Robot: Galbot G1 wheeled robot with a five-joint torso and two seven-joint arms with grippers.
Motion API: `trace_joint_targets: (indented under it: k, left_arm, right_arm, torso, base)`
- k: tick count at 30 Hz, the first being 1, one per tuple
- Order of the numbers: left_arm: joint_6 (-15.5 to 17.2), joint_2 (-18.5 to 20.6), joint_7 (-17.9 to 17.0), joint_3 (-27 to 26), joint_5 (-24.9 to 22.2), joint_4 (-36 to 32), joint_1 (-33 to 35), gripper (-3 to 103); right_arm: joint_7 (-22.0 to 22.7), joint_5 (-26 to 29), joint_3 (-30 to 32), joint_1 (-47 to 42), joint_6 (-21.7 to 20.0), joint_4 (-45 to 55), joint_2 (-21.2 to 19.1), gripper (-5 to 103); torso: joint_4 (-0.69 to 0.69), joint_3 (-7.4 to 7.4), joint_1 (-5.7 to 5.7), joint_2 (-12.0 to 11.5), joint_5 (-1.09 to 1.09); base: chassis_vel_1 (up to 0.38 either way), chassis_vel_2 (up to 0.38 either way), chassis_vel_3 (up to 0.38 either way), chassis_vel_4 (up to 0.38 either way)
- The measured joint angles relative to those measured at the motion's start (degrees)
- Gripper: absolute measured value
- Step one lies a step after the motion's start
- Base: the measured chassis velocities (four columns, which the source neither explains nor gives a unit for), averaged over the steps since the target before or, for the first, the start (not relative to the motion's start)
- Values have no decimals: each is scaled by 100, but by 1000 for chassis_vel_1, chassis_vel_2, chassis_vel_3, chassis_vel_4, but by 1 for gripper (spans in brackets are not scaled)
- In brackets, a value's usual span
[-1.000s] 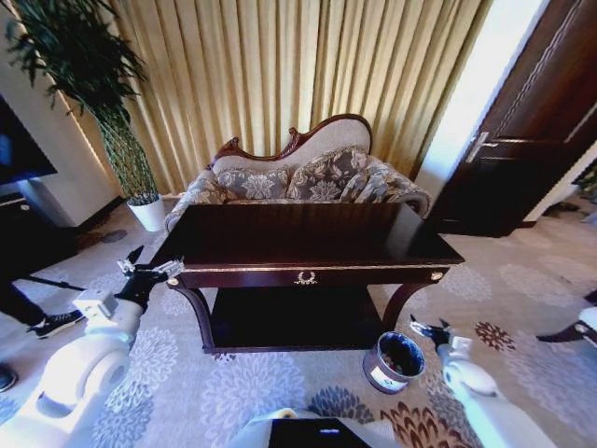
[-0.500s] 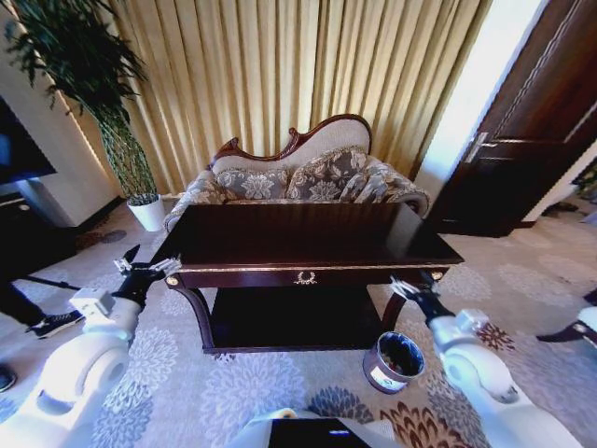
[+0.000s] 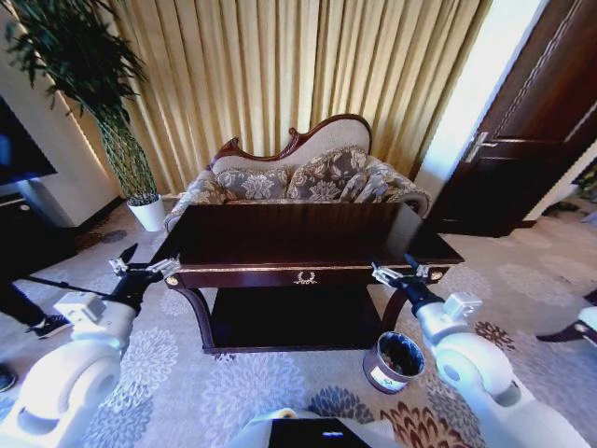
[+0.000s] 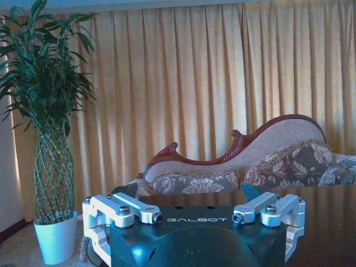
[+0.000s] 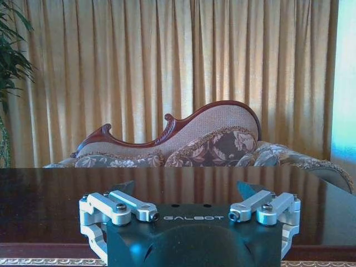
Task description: Move to the front of the table and place the trash on the table into the trash bin.
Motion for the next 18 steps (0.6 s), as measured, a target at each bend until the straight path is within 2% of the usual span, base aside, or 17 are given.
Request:
trace_joint_targets:
  k: [9, 18]
  left_arm:
    - [2, 51, 2, 13, 19, 86, 6, 100]
    - [-12, 42, 3, 56, 70, 108, 23, 100]
  right_arm:
    - [8, -21, 15, -66, 0, 33, 30, 100]
    - [114, -43, 78, -166, 0, 104, 53, 100]
  torso:
    - [0, 1, 2, -1, 1]
    - [0, 0, 0, 0, 1]
  base:
    - [19, -20, -22, 22]
    - [142, -134, -151, 142]
